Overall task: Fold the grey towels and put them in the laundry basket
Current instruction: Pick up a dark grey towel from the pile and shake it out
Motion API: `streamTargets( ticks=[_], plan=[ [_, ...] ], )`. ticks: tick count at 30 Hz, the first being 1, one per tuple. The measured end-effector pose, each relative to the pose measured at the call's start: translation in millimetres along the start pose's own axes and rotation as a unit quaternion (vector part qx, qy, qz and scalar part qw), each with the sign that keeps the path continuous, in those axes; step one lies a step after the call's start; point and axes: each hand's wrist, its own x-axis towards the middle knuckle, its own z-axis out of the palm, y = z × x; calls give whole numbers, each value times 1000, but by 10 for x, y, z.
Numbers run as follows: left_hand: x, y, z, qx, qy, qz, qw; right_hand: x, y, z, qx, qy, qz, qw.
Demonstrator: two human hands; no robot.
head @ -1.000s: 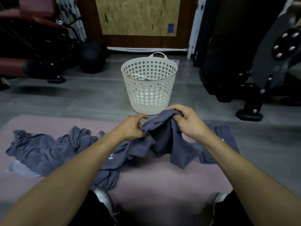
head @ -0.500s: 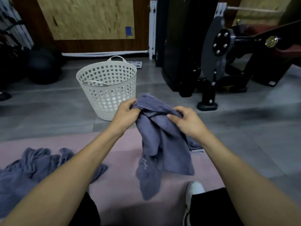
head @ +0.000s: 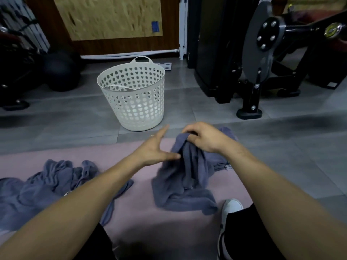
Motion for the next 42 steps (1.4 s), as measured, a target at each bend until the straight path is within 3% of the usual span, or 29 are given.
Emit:
streamTargets(
  ticks=[2, 4, 7, 14, 19, 24, 27, 29, 33, 36, 39, 42],
  plan=[
    [13, 110, 67, -56, 43, 52, 996, 47, -28, 106, -22, -33, -5, 999],
    [23, 157, 42, -93, 86, 68, 990, 78, -30, 153, 0, -2, 21, 1000],
    [7, 147, -116, -198, 121, 16, 973, 81, -24, 190, 16, 28, 84, 996],
    [-108, 70, -461, -384, 159, -12, 910, 48, -77, 362, 0, -132, 207, 969],
    [-164, 87, -539, -425, 147, 2, 893, 197, -154, 496, -23, -78, 174, 981],
    [-202, -41, -616, -367, 187, -45, 910, 295, -196, 372, -5, -16, 169, 985],
    [-145, -328, -673, -67, 257, -106, 958, 323, -183, 258, -20, 39, 157, 987],
    [-171, -417, -668, 52, 214, -108, 969, 327, -181, 239, -6, 65, 129, 989],
    [-194, -238, -505, 28, 116, 14, 993, 312, -350, 244, 46, 55, 24, 997],
    [-129, -104, -398, 36, 126, 98, 987, 309, -480, 257, 73, 77, -17, 994],
    [-86, -38, -434, -9, 176, 102, 979, 292, -462, 297, 150, 113, 16, 982],
    [-70, -6, -520, -192, 196, 37, 961, 240, -334, 317, 151, 20, 88, 984]
  ],
)
